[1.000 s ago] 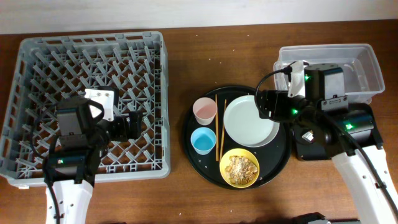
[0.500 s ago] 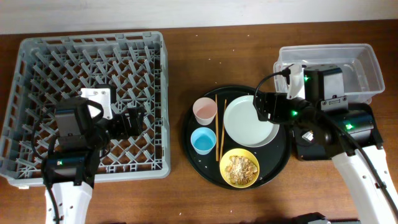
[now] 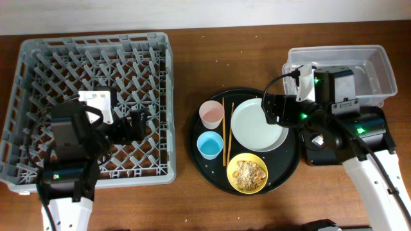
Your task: Sort waste into correct bins and load items into the dishwasher rack
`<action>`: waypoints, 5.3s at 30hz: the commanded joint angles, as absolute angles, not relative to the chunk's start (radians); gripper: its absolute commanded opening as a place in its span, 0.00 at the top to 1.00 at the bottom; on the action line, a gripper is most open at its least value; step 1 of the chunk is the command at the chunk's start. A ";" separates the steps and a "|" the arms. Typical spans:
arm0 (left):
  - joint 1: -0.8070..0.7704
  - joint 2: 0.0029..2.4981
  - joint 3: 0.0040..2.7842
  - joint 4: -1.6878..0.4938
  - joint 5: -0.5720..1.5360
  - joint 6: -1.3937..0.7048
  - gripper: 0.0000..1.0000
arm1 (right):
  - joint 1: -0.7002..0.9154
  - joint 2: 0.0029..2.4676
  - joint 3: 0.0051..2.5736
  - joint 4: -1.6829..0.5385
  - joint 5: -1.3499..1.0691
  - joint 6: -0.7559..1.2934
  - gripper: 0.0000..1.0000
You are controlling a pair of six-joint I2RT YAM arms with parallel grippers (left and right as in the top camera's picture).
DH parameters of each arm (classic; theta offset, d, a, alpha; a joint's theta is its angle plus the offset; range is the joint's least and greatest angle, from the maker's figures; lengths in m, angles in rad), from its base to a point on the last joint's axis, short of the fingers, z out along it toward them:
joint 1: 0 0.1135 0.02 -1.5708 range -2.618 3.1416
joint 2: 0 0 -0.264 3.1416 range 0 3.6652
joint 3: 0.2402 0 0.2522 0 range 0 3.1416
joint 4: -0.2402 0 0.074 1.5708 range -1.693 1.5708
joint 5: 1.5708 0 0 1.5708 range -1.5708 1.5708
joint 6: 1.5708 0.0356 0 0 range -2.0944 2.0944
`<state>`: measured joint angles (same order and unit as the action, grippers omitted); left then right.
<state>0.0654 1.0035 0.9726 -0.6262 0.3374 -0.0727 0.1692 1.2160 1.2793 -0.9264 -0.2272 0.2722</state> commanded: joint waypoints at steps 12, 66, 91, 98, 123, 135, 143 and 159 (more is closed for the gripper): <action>0.061 0.986 1.087 -0.719 0.288 0.062 0.01 | 0.178 1.217 1.295 -0.920 -0.214 0.265 0.11; -0.403 1.688 1.510 -0.828 0.089 -0.301 0.06 | 0.212 1.397 1.296 -0.765 -0.303 0.364 0.14; -0.180 1.681 1.509 -0.915 0.202 -0.234 0.06 | 0.419 1.866 1.295 -0.531 -0.224 0.480 0.81; -0.180 1.681 1.508 -0.915 0.203 -0.234 0.06 | 0.419 1.866 1.295 -0.546 -0.213 0.480 0.92; 0.050 1.681 1.508 -0.838 1.539 0.123 0.01 | 0.205 1.499 1.312 -0.408 -1.043 0.236 0.96; -0.033 1.681 1.508 -0.827 1.574 0.149 0.01 | 0.207 1.531 1.312 -0.227 -1.111 0.282 0.96; -0.058 1.681 1.508 -0.800 1.571 0.149 0.01 | 0.244 1.538 1.312 -0.142 -1.091 0.324 0.96; -0.125 1.681 1.508 -0.803 1.573 0.152 0.06 | 0.327 1.613 1.312 -0.078 -0.941 0.349 0.96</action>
